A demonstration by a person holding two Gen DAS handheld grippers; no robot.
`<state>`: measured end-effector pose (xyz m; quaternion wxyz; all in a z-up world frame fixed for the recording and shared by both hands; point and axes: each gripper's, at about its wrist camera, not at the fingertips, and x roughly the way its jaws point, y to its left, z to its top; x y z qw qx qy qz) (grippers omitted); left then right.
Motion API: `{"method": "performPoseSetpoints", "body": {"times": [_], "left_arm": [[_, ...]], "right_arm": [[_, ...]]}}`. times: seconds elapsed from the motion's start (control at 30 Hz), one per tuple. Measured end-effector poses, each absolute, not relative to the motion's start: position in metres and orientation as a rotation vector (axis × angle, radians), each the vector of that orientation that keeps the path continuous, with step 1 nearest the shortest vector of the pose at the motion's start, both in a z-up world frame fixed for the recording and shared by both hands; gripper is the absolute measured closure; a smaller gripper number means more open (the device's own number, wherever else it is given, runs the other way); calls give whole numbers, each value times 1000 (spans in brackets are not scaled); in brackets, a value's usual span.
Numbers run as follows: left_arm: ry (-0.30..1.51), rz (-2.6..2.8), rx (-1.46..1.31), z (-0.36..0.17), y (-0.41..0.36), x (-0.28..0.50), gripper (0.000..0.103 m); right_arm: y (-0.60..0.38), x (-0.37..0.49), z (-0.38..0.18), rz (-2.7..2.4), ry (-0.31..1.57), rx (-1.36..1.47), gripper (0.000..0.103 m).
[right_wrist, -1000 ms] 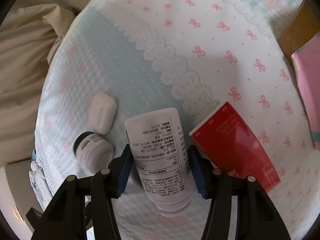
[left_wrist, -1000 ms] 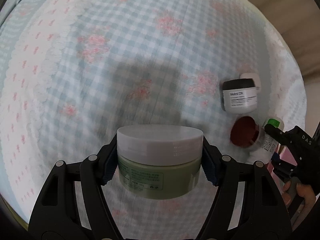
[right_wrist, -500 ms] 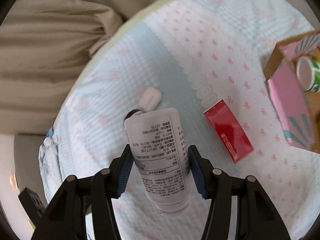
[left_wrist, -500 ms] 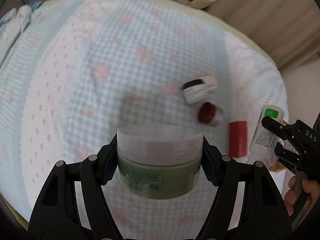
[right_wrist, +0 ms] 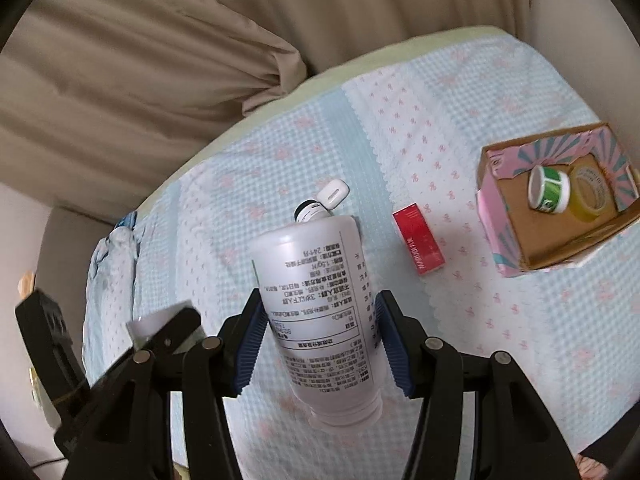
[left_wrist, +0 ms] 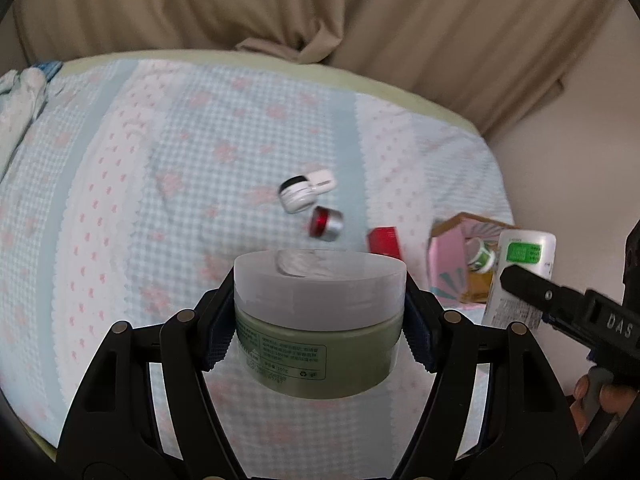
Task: Organize rigid objects
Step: 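Carry the pale green jar and white bottle over the pink box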
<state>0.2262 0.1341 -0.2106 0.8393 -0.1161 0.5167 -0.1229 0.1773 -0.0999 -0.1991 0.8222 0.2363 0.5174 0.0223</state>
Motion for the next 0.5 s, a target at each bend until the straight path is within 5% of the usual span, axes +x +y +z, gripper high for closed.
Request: {"method": "performPoseSetpoints", "body": {"times": [0.5], "left_arm": [[1039,-239,-218,-162,-25,162,35]], "right_arm": [[-221,113,-154,157,1044,469,52]]}}
